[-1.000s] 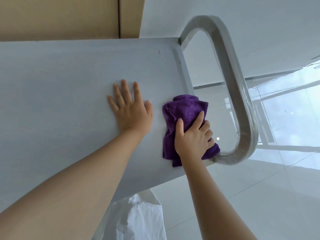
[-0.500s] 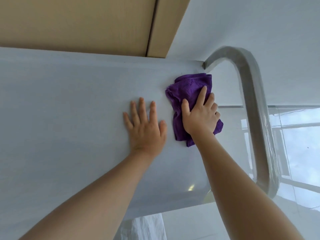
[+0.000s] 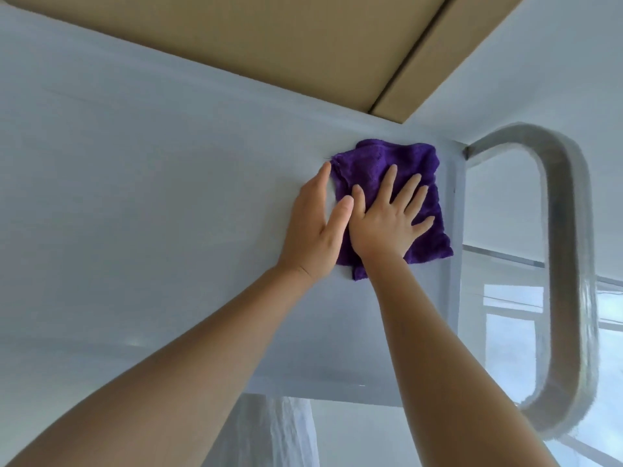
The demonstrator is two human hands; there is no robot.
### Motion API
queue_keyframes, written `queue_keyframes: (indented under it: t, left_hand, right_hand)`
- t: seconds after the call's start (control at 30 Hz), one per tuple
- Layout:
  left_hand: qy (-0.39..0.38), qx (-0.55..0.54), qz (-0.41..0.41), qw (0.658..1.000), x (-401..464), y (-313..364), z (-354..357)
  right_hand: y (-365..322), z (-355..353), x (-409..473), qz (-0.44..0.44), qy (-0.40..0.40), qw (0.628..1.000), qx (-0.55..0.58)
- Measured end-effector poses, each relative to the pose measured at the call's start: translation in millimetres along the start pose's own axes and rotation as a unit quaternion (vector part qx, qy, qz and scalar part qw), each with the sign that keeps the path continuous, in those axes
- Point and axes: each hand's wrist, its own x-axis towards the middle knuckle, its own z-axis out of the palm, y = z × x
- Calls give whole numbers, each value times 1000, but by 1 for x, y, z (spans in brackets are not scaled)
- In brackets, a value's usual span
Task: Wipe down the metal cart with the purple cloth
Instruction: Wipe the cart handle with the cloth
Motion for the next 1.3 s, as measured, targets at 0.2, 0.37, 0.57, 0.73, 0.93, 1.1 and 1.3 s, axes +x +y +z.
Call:
queue_keyframes:
  t: [0.2, 0.37, 0.57, 0.73, 0.93, 1.1, 1.3]
  left_hand:
    - [24, 128, 7, 991, -7, -32, -102]
    - [65, 216, 3, 974, -20, -71, -182]
    - [106, 220, -16, 970, -39, -96, -252]
    - [128, 232, -16, 964, -52, -112, -307]
    - [163, 228, -48, 959, -71, -126, -357]
    - [164, 205, -83, 961, -98, -129, -376]
    - [181, 223, -70, 955, -144, -150, -387]
  right_hand:
    - [-74, 11, -30, -14, -5, 1000, 19]
    - [-139, 23, -63, -48, -17, 999, 18]
    - [-212, 37, -97, -79, -25, 997, 5]
    - [-268, 48, -120, -132, -23, 991, -16]
    - [-339, 58, -150, -289, -32, 955, -56]
    - [-397, 52, -129, -440, -36, 891, -105]
    - [-462, 56, -113, -374, -34, 924, -67]
